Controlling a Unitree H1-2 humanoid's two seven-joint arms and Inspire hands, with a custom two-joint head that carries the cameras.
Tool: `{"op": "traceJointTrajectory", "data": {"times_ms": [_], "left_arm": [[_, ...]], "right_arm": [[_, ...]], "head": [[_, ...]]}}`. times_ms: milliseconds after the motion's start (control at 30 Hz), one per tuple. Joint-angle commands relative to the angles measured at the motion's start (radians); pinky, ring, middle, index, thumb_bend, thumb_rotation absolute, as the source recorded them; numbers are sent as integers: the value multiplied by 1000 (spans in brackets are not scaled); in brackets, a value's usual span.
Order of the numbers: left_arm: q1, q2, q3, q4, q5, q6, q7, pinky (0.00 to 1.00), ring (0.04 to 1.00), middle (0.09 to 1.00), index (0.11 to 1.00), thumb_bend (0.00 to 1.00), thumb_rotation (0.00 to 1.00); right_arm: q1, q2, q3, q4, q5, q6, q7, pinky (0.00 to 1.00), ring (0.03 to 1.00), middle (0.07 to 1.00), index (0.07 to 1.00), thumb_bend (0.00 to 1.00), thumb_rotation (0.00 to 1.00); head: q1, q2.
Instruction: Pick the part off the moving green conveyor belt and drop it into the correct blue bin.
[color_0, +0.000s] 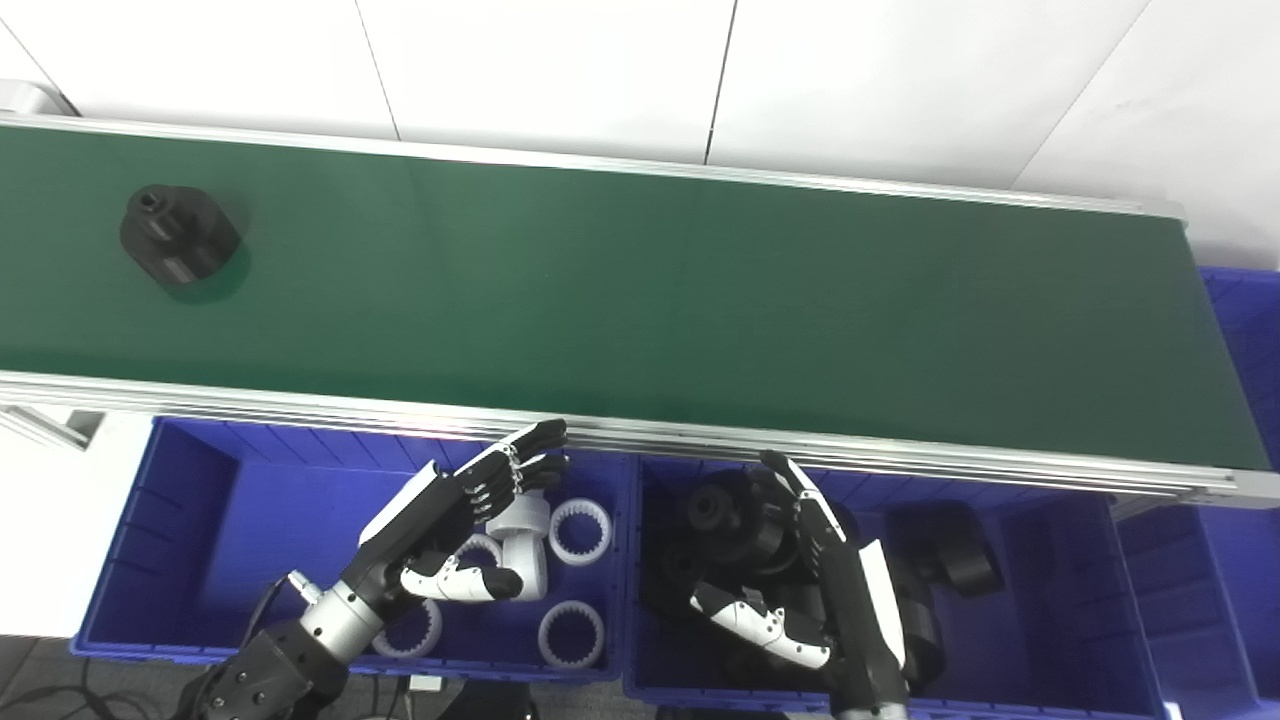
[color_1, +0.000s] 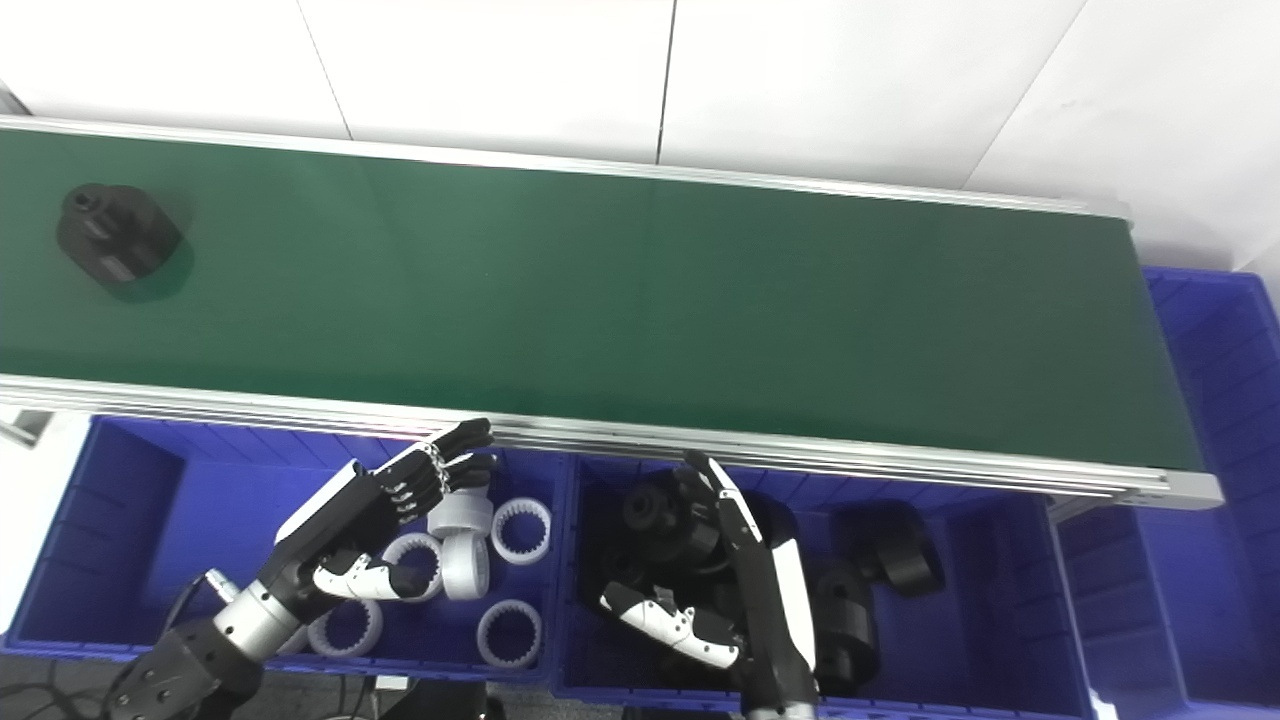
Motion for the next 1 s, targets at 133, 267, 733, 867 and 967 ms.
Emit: {"op": "traceJointTrajectory", "data": {"times_ms": [133, 267, 733, 867, 967], "left_arm": [[27, -51, -6, -10, 100, -49, 41, 845, 896, 929, 922, 840, 553], [21, -65, -23, 2, 199, -49, 92, 836, 889, 925, 917, 850, 596], [-21, -67, -94, 69, 269, -49, 238, 761, 858, 905, 878, 888, 590], [-30, -68, -107, 72, 277, -49, 296, 710, 821, 871, 848, 874, 575], [-39, -66, -116, 88, 260, -49, 307, 701, 812, 863, 843, 877, 576]], "right_arm": [[12, -37, -24, 40, 38, -132, -9, 793, 834, 854, 910, 771, 422], [-9, -58, -19, 89, 55, -159, -34, 767, 791, 852, 913, 757, 413], [-26, -125, 43, 34, 68, -161, -147, 775, 732, 836, 906, 787, 447], [-35, -147, 47, -43, 66, -161, -157, 791, 858, 853, 908, 768, 455], [-55, -162, 44, -94, 80, -161, -152, 809, 863, 860, 909, 741, 422]], "head": [[140, -108], [192, -175], [220, -247], [205, -246], [200, -248]]}}
